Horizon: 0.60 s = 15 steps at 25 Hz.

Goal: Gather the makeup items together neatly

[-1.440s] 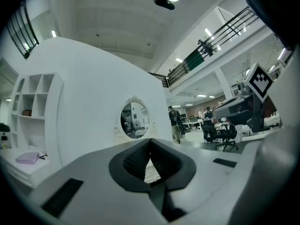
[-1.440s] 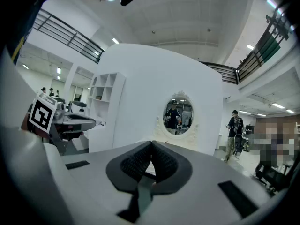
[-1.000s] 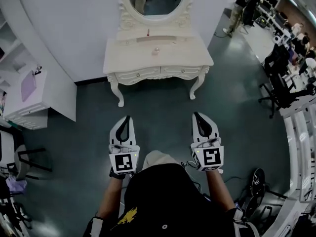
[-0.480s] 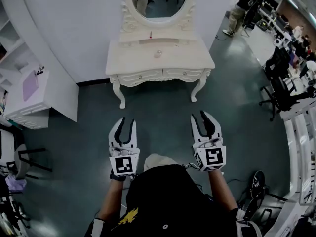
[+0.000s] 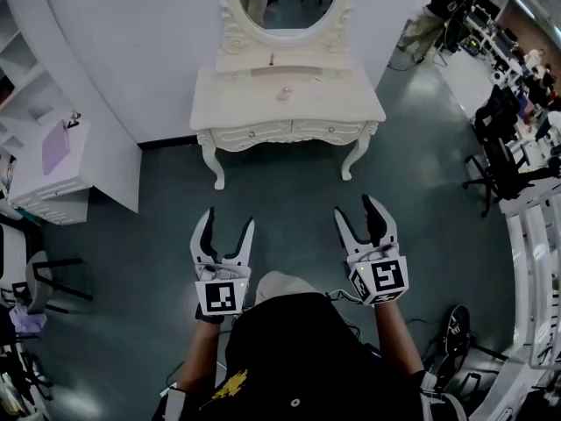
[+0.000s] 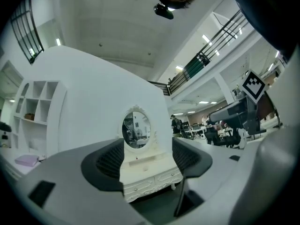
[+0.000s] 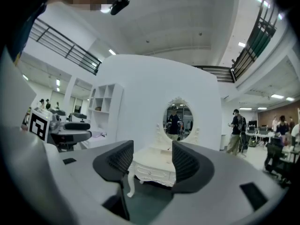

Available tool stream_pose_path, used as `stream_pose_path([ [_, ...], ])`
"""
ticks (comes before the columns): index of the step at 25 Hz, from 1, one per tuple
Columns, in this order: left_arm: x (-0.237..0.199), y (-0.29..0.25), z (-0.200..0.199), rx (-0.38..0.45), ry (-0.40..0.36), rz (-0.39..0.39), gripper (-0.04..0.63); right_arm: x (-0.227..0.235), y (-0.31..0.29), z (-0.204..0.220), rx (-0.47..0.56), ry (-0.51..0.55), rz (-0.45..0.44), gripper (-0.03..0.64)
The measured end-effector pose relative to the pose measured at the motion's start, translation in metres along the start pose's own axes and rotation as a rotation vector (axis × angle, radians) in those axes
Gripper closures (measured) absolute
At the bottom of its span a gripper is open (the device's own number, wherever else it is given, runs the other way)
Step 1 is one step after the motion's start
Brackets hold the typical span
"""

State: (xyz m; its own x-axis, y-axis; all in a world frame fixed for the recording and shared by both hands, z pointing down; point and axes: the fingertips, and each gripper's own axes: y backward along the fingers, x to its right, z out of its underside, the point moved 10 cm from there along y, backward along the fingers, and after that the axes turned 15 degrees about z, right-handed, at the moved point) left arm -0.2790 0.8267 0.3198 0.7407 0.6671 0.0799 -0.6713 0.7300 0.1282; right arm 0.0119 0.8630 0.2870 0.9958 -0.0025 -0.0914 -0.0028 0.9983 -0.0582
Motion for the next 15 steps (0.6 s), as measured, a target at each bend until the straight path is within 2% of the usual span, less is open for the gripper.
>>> stream_pose_path([
  [2, 0.000, -0.003, -0.003, 0.016, 0.018, 0.018, 0.237, -0.001, -0.001, -0.005, 0.001, -0.054, -0.054, 0.316],
  [3, 0.001, -0.005, -0.004, 0.019, 0.017, 0.025, 0.228, -0.002, -0.002, -0.007, 0.009, -0.064, -0.073, 0.295],
  [6, 0.009, -0.008, 0.000, -0.006, -0.004, 0.048, 0.201, -0.002, -0.003, -0.012, 0.019, -0.028, -0.088, 0.233],
  [8, 0.014, -0.010, 0.005, -0.025, -0.003, 0.078, 0.180, -0.003, -0.006, -0.010, 0.017, 0.002, -0.096, 0.119],
  [10, 0.017, -0.010, 0.011, -0.048, 0.034, 0.099, 0.140, -0.004, -0.010, -0.008, 0.019, 0.028, -0.119, 0.035],
  [12, 0.014, -0.010, 0.017, -0.072, 0.052, 0.100, 0.113, -0.005, -0.015, -0.005, 0.014, 0.038, -0.142, 0.018],
  [15, 0.004, -0.007, 0.025, -0.105, 0.038, 0.061, 0.097, -0.005, -0.021, 0.002, -0.015, 0.018, -0.145, 0.018],
])
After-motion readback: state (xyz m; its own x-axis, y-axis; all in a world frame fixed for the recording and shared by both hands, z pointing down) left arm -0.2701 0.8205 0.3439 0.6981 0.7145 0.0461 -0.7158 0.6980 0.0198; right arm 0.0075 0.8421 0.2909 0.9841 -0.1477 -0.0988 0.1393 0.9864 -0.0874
